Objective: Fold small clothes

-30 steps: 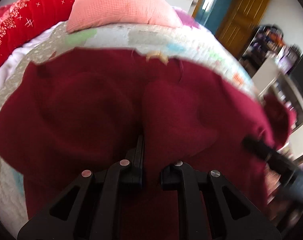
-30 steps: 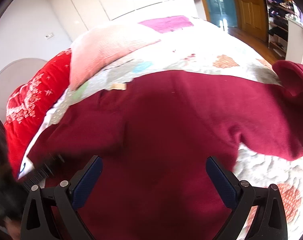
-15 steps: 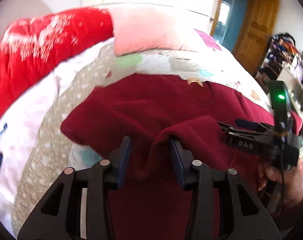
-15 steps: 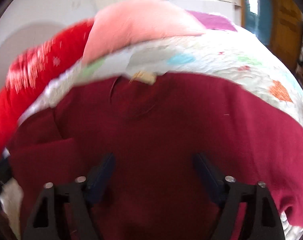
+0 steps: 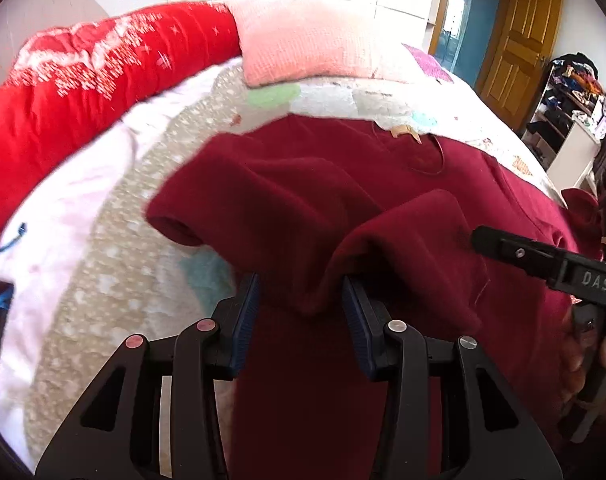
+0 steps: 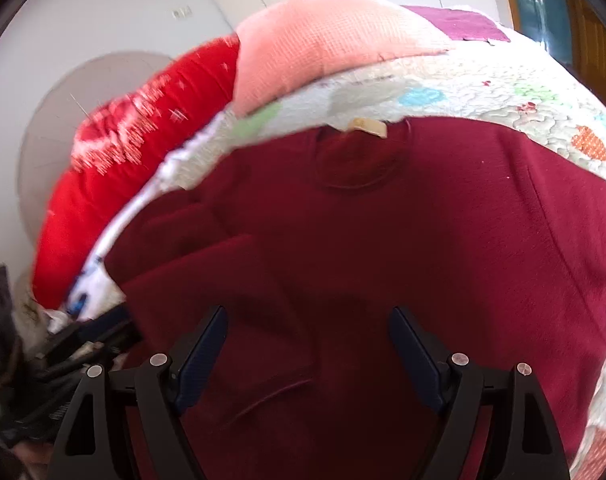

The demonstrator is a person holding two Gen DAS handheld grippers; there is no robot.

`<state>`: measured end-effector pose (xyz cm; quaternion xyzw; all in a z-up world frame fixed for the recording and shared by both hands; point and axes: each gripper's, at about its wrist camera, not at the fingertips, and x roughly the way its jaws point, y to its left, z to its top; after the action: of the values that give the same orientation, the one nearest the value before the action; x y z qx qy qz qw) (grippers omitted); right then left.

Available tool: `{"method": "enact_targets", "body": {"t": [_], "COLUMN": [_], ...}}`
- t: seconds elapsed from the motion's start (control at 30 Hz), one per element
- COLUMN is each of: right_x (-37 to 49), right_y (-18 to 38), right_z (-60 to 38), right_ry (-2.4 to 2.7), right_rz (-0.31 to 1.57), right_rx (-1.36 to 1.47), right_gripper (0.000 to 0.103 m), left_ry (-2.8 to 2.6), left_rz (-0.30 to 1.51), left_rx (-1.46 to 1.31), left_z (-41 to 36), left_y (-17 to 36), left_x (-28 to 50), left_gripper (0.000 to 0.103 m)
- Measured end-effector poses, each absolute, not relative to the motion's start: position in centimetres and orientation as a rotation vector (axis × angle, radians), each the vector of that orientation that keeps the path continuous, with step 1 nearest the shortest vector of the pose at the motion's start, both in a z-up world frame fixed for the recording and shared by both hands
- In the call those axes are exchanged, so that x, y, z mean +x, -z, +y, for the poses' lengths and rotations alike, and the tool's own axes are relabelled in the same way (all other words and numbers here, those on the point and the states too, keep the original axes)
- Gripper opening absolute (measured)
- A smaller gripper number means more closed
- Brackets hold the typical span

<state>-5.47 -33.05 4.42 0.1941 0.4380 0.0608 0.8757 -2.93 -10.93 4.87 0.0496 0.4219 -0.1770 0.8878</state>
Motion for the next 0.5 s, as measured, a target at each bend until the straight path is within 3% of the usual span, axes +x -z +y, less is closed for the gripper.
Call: {"method": "enact_targets", "body": {"t": [0.1, 0.2, 0.27, 0.3, 0.33, 0.5], "right_x": [-5.3, -4.2, -4.1, -4.0, -3.9, -5.2], "right_y": [-4.1, -2.4, -2.6, -2.9, -3.2, -7.6], "right_z": [-32.1, -30.7, -30.2, -29.9, -29.7, -31.2], "right_ry": [-0.137, -0.111, -0.122, -0.171, -0.181, -0.104], "right_rz": [0.905, 0.933, 0.907, 0.906, 0.906, 0.788], "right_rx": [0.371, 0.280, 0.261, 0.263, 0.249, 0.083], "right_gripper": [0.086, 0.083, 0.047, 0.015, 0.008, 0.004], "left_ry": [0.353, 0.335, 0.315, 0.309, 0.299, 0.261], "left_rz": [0.866, 0.854, 0.840, 0.839, 0.837, 0.819], "left_rx": [0.077, 0.037, 0.027, 0.026, 0.021, -0.038], "left_z": [-10.0, -9.1, -8.5, -8.4, -8.2, -6.7], "left_y": [-5.5, -6.1, -6.4, -6.5, -6.6, -6.8], "left_x": [-2.7, -2.5, -2.4, -2.4, -2.2, -1.8], "left_gripper": [0.042, 0.042, 0.042, 0.042, 0.042, 0.042]}}
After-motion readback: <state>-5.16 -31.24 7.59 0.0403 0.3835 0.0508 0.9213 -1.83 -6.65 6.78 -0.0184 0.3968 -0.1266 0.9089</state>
